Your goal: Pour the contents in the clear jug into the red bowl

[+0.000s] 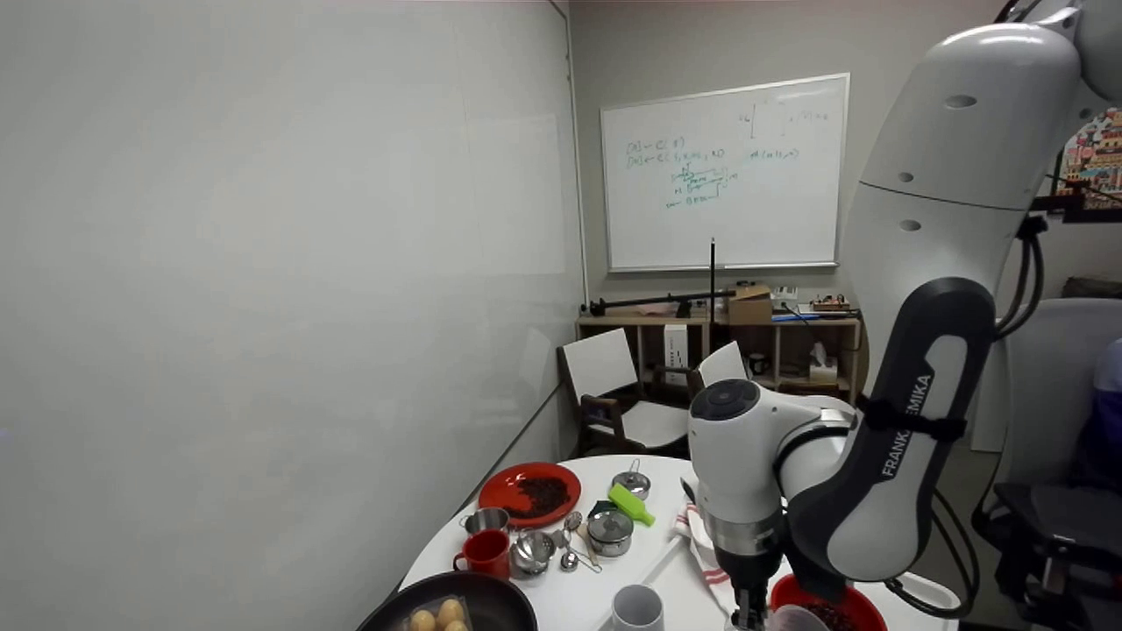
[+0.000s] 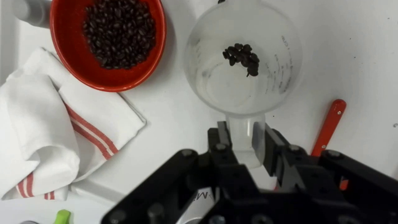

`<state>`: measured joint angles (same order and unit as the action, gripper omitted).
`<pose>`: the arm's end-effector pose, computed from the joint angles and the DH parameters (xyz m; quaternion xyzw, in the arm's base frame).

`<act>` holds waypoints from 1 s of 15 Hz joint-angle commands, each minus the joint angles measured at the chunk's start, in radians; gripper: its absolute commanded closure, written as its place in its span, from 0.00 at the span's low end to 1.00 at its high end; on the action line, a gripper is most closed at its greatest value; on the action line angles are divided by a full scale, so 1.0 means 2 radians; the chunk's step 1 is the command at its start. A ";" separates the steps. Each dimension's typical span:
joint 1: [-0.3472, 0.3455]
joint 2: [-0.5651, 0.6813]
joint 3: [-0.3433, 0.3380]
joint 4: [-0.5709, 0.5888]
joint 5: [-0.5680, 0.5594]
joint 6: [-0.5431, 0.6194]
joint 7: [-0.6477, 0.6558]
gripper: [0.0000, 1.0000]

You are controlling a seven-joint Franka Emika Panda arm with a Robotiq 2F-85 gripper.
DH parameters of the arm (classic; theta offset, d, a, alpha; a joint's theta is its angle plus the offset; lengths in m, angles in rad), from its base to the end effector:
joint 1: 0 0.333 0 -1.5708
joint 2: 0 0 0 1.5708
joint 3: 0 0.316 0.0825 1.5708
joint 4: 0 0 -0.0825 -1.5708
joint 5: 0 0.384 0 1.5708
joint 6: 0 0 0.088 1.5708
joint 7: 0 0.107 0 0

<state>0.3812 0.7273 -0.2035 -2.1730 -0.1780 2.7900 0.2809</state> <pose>0.5148 0.0888 0.0517 0.9926 0.0552 -0.0301 0.1043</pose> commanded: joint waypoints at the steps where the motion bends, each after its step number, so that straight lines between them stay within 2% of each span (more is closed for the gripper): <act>1: 0.041 0.058 -0.032 0.044 -0.057 0.005 0.003 0.92; 4: 0.061 0.091 -0.043 0.064 -0.089 0.009 -0.004 0.91; 8: 0.059 0.113 -0.027 0.084 -0.103 -0.003 -0.040 0.91; 15: 0.072 0.133 -0.030 0.097 -0.135 -0.015 -0.084 0.92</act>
<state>0.5108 0.9685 -0.2570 -2.0103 -0.4060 2.7929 0.1418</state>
